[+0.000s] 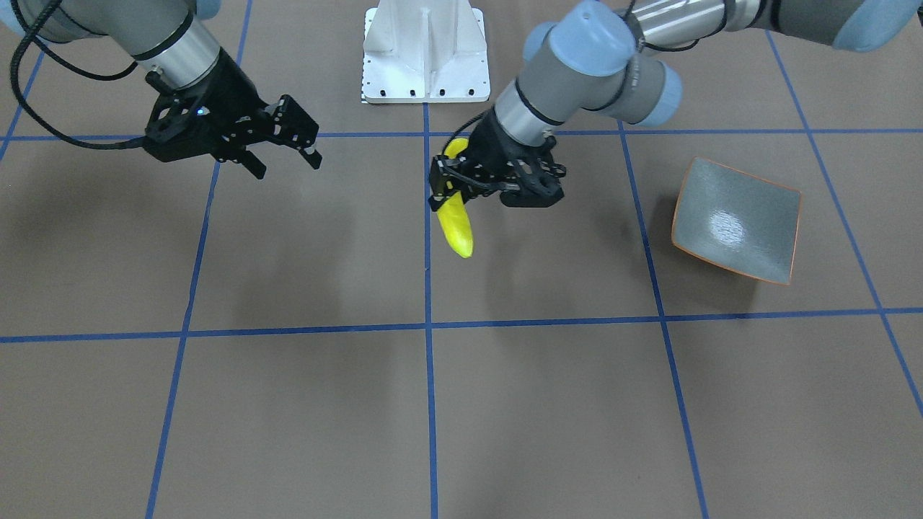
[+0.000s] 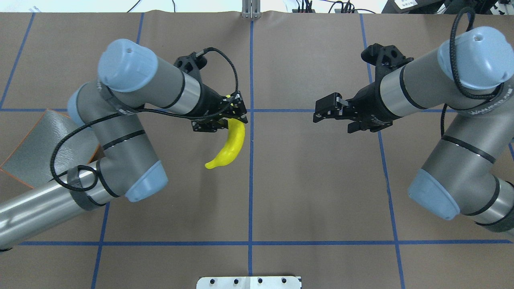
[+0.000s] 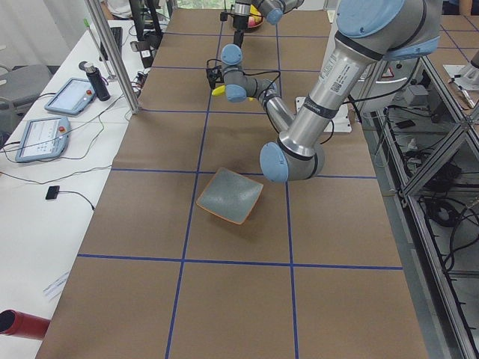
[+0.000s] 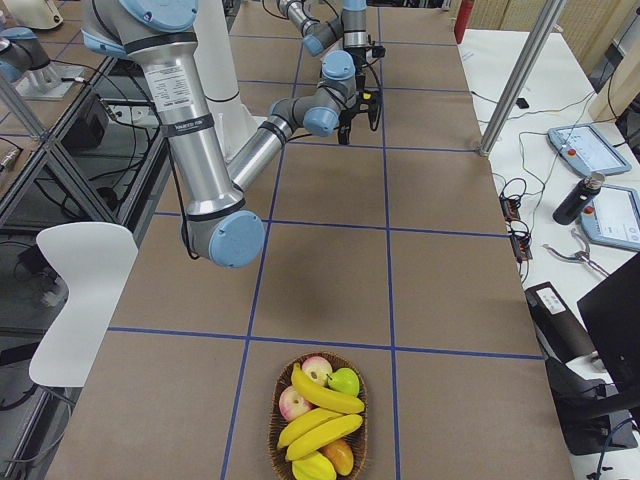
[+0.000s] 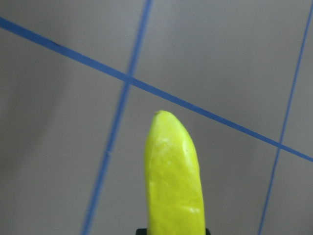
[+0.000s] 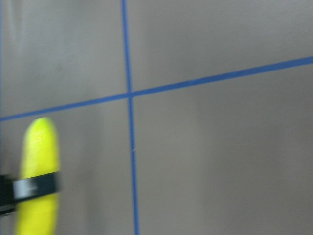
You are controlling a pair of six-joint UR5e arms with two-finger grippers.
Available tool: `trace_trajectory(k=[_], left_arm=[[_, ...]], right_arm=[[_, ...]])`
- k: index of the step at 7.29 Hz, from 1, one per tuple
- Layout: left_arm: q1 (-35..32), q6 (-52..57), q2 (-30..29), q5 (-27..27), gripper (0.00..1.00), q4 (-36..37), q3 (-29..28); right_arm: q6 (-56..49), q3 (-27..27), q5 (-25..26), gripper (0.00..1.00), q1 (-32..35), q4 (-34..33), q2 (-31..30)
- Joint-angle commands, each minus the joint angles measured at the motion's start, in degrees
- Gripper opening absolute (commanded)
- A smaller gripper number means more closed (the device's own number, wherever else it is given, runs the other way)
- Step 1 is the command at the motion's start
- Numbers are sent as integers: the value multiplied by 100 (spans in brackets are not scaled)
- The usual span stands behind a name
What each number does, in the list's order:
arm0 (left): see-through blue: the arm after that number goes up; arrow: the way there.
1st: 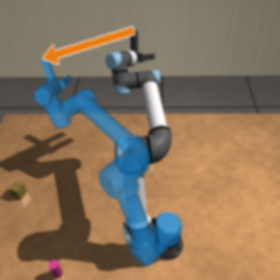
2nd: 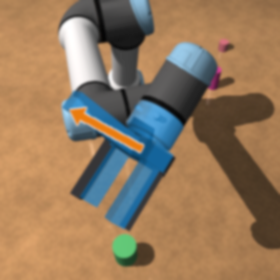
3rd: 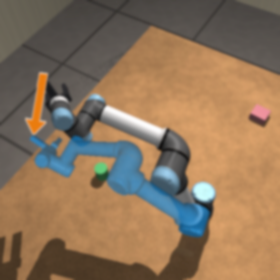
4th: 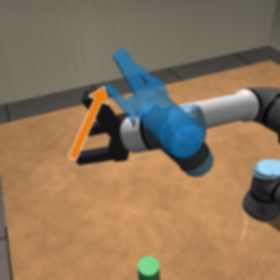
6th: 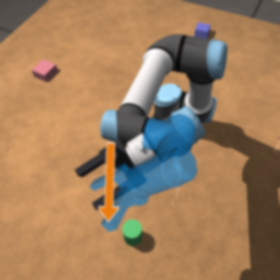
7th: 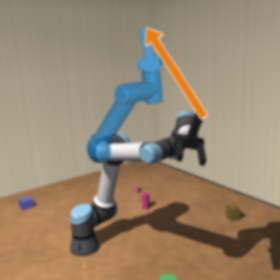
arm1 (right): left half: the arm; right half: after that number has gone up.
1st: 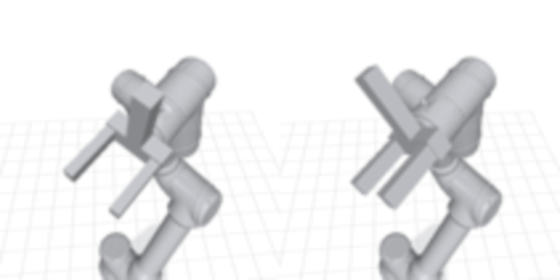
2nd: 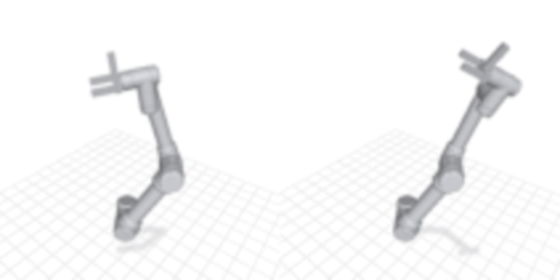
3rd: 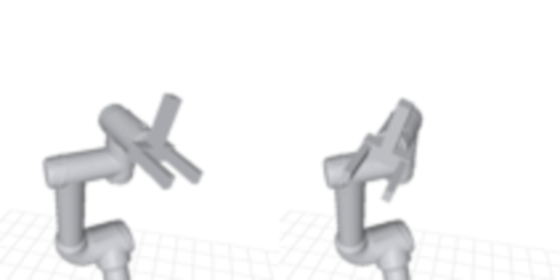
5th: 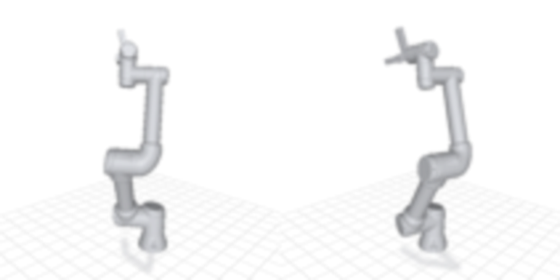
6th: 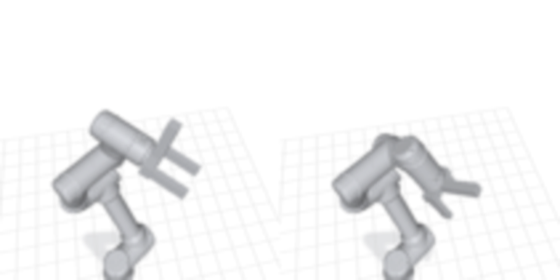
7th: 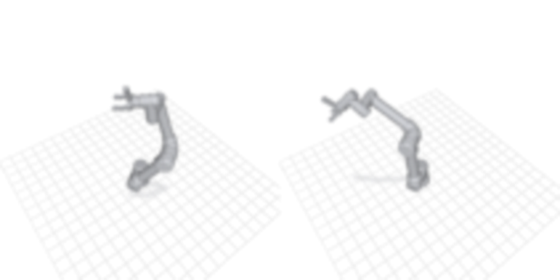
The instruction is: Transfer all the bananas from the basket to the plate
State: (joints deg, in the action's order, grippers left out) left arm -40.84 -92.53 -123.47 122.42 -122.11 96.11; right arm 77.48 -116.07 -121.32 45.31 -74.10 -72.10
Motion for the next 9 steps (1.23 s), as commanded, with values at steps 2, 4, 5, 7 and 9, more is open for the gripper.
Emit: trace_trajectory(k=[2, 4, 5, 7, 9], left_arm=[[-1134, 2407, 2163, 396, 0, 11, 496], [-1618, 3719, 2983, 344, 0, 37, 436], [-1672, 3821, 3265, 117, 0, 229, 479], [-1594, 3725, 3409, -350, 0, 564, 488], [-1288, 3435, 3365, -421, 0, 679, 488]], right_arm=[[-5, 146, 64, 100, 426, 0, -304], [-14, 418, 56, 100, 487, 9, -287], [-14, 497, 56, 100, 487, 9, -270], [-92, 559, 47, 100, 487, 9, -243], [-93, 550, 38, 100, 487, 9, -243]])
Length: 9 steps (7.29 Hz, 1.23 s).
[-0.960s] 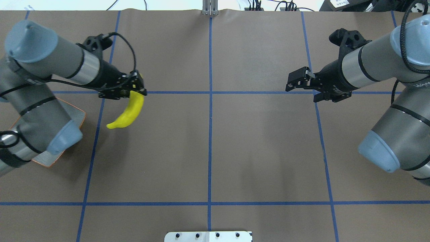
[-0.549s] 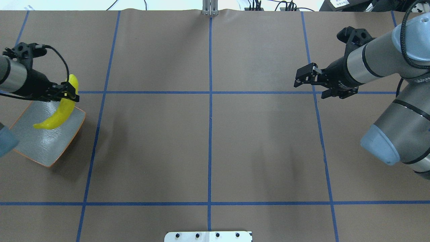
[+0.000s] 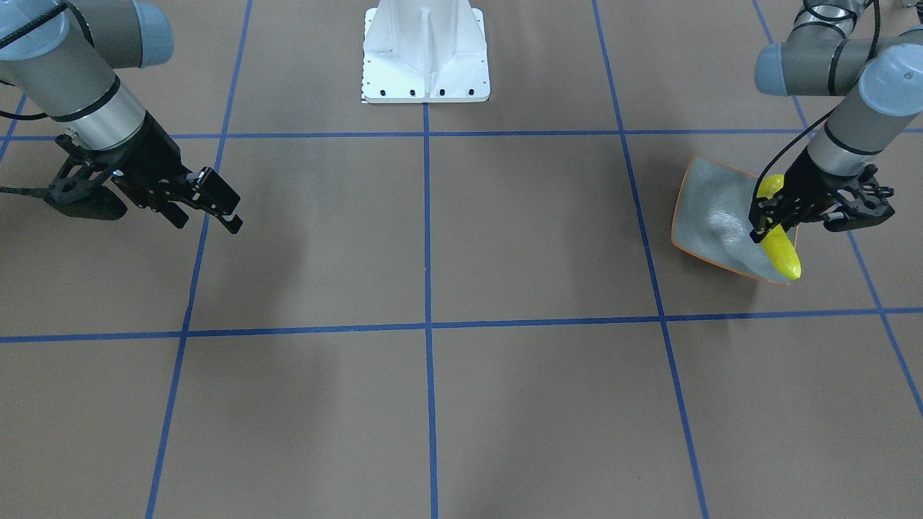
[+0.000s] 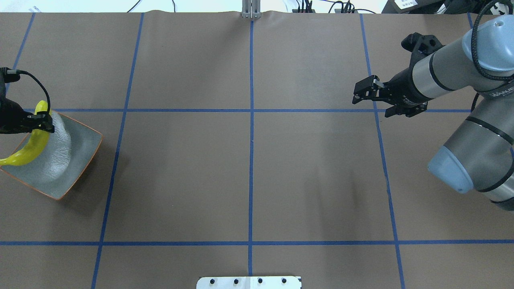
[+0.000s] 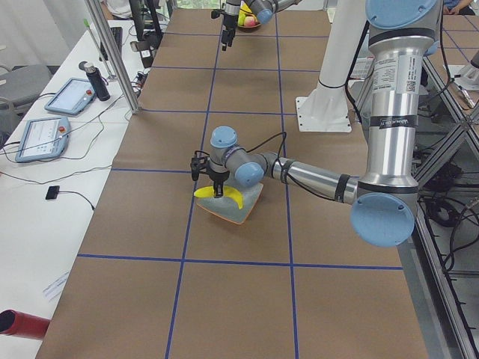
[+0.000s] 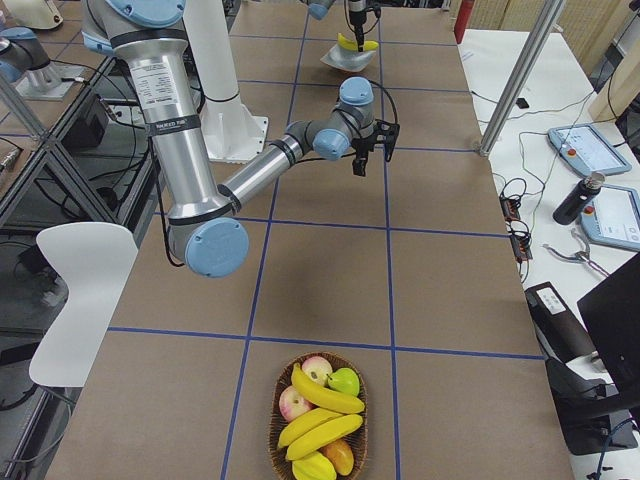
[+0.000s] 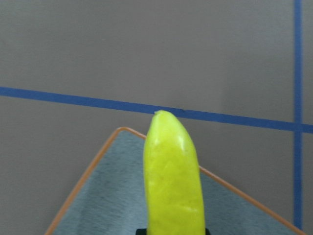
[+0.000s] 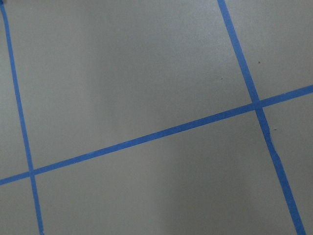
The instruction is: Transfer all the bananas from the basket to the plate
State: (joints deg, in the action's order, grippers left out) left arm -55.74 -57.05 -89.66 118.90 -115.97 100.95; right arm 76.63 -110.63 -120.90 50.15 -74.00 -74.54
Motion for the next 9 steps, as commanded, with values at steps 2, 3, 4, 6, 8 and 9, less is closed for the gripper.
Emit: trace_trajectory(k=[2, 3, 4, 6, 8, 9], left_arm=[[441, -131, -60, -280, 0, 65, -14], [450, -131, -52, -280, 0, 57, 13], [450, -131, -43, -280, 30, 57, 4], [459, -87, -17, -288, 62, 39, 13], [459, -131, -60, -280, 83, 13, 91], [450, -140, -69, -201, 83, 48, 344]], right_arm=[[-8, 6, -4, 100, 3, 0, -17], [-8, 15, -13, 100, 3, 0, -34], [-8, 6, -13, 100, 3, 0, -35], [-8, 24, -13, 100, 3, 0, -52], [-16, 15, -4, 100, 30, 0, -61], [-16, 6, -4, 100, 108, 0, -122]])
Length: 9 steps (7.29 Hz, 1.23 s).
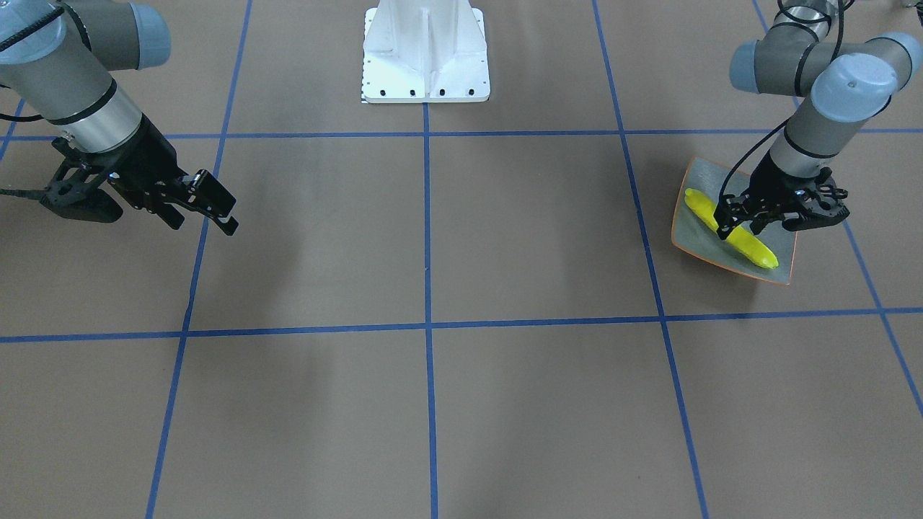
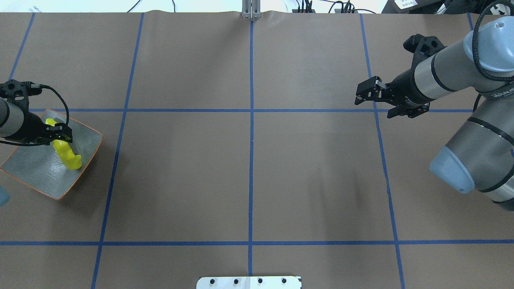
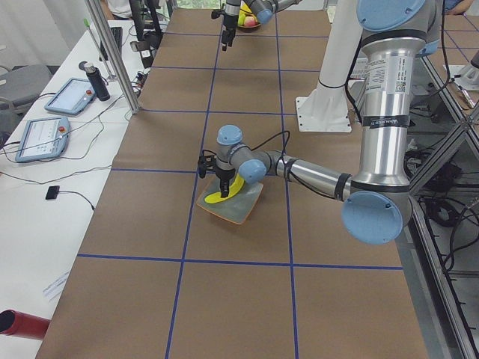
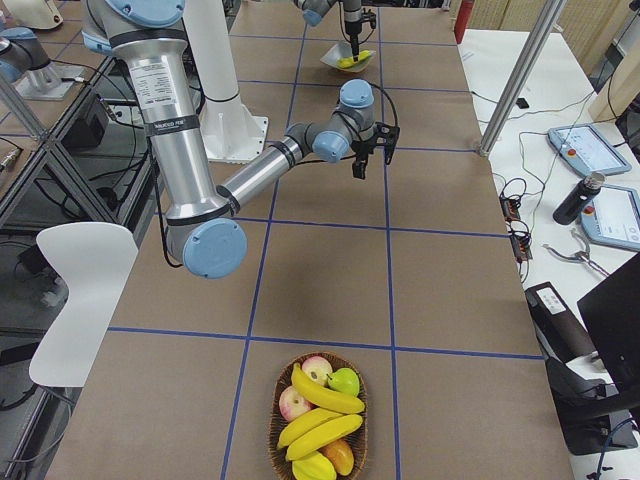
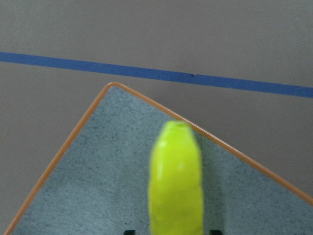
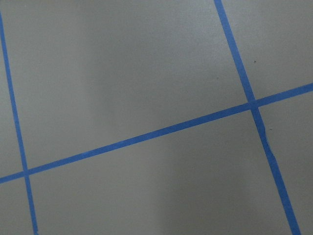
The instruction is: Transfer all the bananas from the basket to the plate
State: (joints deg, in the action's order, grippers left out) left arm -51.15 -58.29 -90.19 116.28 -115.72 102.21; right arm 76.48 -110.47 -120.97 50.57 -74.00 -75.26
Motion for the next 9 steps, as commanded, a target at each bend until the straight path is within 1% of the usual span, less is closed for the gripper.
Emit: trace_trajectory(k=[1, 2, 3, 4, 5, 6, 7, 8, 9], left_arm=[[-17, -25, -17, 61, 83, 32, 472], [-35, -16, 18, 79, 83, 41, 727], [-78, -16, 10, 322, 84, 41, 878], [-218, -25, -16, 594, 88, 41, 888], [-220, -25, -25, 597, 92, 41, 862], [-202, -16, -25, 597, 93, 41, 818], [-193, -16, -43, 597, 93, 41, 818], [-193, -16, -86, 597, 93, 49, 809], [-193, -16, -122, 597, 94, 50, 765]], right_arm=[[-88, -27, -6, 100, 223, 9, -216], [-620, -35, -14, 100, 451, 9, -496], [-1225, -62, -49, 100, 740, 9, -873], [-1971, -79, -259, 100, 1222, 0, -1311], [-2744, -45, -609, 100, 1801, -9, -1760], [-3274, -10, -830, 100, 2277, -17, -2173], [-3340, 0, -823, 99, 2534, 0, -2604], [-3567, 17, -954, 99, 2893, -61, -2930], [-3639, 330, -1303, 99, 3314, -9, -2959]])
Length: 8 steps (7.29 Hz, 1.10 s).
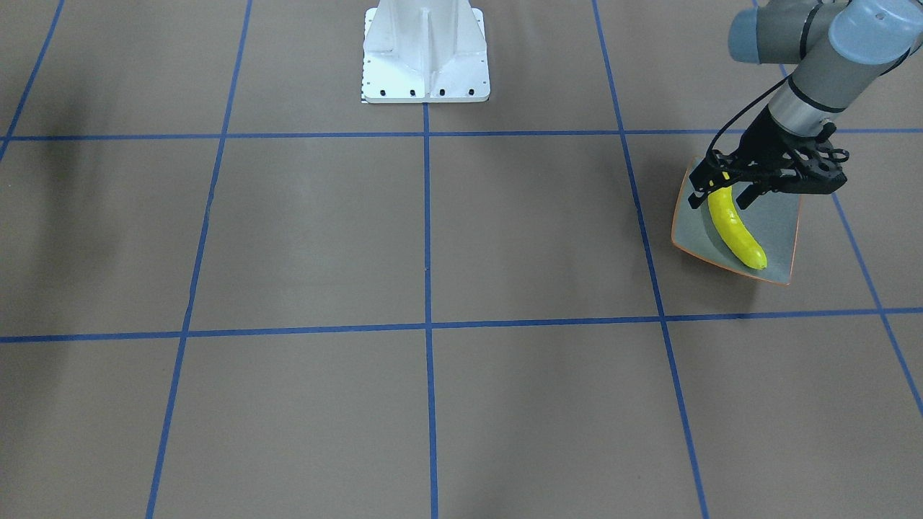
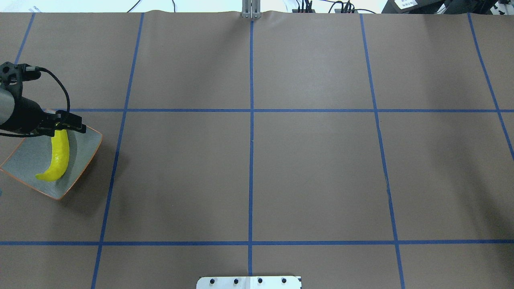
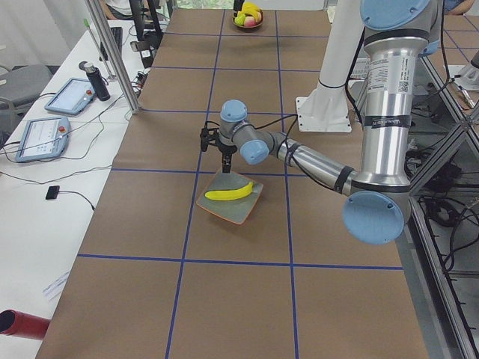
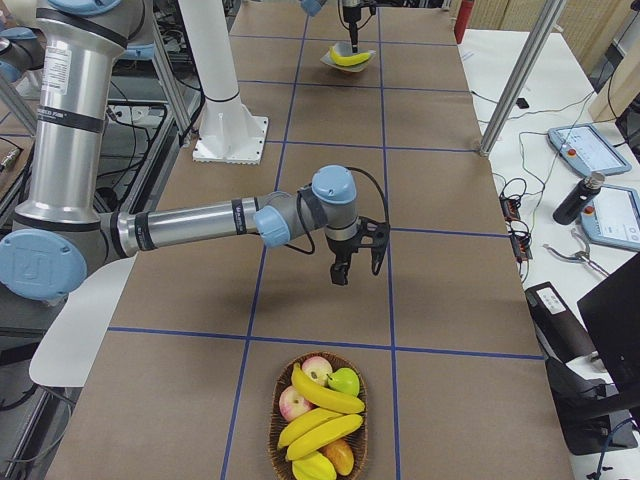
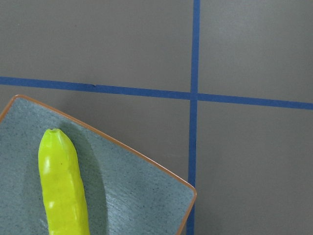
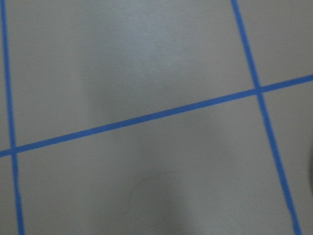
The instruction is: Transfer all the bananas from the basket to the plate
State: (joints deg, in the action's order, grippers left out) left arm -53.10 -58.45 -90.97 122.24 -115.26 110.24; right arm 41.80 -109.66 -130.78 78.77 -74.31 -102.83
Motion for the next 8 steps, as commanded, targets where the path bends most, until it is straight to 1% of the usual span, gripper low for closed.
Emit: trace_trajectory(k=[1, 2, 3, 5, 6, 7, 8], left_arm=[[2, -8, -69, -7, 95, 3, -47], [2, -8, -87, -7, 96, -6, -73], [2, -8, -96, -16, 96, -6, -73], [2, -8, -96, -25, 96, -6, -82], [2, -8, -105, -25, 96, -6, -82], [2, -8, -114, -25, 96, -6, -82], [2, -8, -114, -25, 96, -6, -91]], right_arm=[[-990, 513, -404, 100, 778, 30, -420], [-1485, 811, -440, 100, 998, -31, -483], [-1508, 1128, -414, 100, 1079, 12, -475], [-1499, 1376, -387, 100, 1088, 13, -440], [-1543, 1542, -239, 100, 1088, 100, -422], [-1517, 1814, -90, 100, 1088, 379, -396], [-1508, 2304, -80, 100, 1088, 956, -361]])
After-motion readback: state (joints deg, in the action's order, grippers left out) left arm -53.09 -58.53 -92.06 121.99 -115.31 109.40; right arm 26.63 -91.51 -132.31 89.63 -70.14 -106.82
